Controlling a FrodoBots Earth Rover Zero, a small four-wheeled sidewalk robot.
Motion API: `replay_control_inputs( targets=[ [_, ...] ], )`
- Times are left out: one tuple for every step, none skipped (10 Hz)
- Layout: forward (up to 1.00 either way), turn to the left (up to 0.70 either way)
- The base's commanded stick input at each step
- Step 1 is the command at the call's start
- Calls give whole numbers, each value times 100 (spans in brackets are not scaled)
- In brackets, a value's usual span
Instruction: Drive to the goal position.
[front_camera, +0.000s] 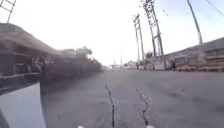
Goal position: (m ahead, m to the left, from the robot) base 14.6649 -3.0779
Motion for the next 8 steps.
replay_control_inputs(
  targets=[
    [70, 0],
    [70, 0],
    [70, 0],
    [70, 0],
    [70, 0],
    [47, 0],
    [22, 0],
    [70, 0]
  ],
)
